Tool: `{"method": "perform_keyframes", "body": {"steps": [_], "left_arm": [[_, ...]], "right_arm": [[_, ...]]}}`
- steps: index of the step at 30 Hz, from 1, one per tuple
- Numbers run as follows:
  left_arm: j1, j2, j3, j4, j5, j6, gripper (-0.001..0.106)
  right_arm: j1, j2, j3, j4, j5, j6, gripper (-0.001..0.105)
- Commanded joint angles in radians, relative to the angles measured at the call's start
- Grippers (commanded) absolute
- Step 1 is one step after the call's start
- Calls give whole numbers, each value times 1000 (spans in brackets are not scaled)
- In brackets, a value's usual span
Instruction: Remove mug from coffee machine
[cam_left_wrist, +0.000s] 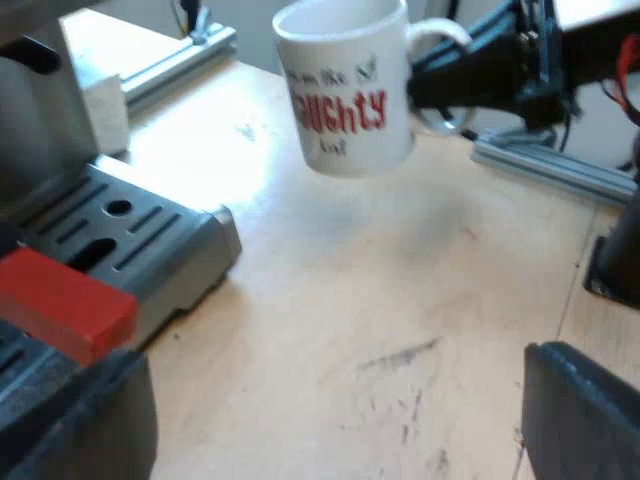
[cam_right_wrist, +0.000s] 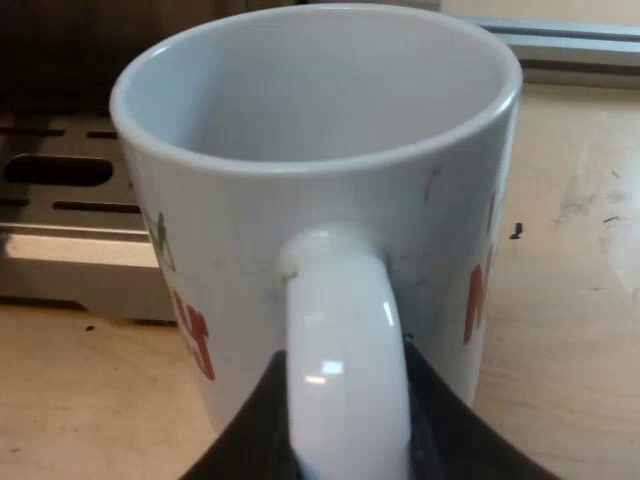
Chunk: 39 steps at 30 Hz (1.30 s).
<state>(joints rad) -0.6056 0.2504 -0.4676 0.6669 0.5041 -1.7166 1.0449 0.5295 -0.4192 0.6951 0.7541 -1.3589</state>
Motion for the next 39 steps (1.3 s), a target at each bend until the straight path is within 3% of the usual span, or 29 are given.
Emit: {"method": "perform_keyframes", "body": {"steps": [1, 5, 7, 14, 19, 23, 29, 33, 34, 39], "left_arm": [[-5, 17, -8, -16, 2, 2, 77], [-5, 33, -8, -16, 9, 2, 77], [-5, 33, -8, -16, 8, 2, 77], [-5, 33, -8, -16, 8, 2, 77], [-5, 33, -6, -16, 8, 2, 77], [-5, 33, -6, -16, 8, 2, 77], [-5, 33, -6, -16, 8, 2, 77], [-5, 33, -6, -16, 8, 2, 77], [-5, 33, -6, -16, 12, 2, 77], [-5, 33, -6, -14, 24, 2, 77]], "right_arm": [[-24, -10, -21, -31, 26, -8, 0], [-329, -10, -2, -54, -97, -13, 0], [-382, -10, 12, -85, -121, -25, 0], [-514, -10, 91, -276, -242, -199, 0], [-565, -10, 165, -440, -275, -206, 0], [-585, 17, 250, -646, -362, -328, 0], [-588, 95, 312, -803, -372, -352, 0], [-588, 206, 337, -939, -372, -409, 0], [-588, 280, 338, -1020, -372, -449, 0], [-588, 449, 338, -1197, -372, -462, 0]]}}
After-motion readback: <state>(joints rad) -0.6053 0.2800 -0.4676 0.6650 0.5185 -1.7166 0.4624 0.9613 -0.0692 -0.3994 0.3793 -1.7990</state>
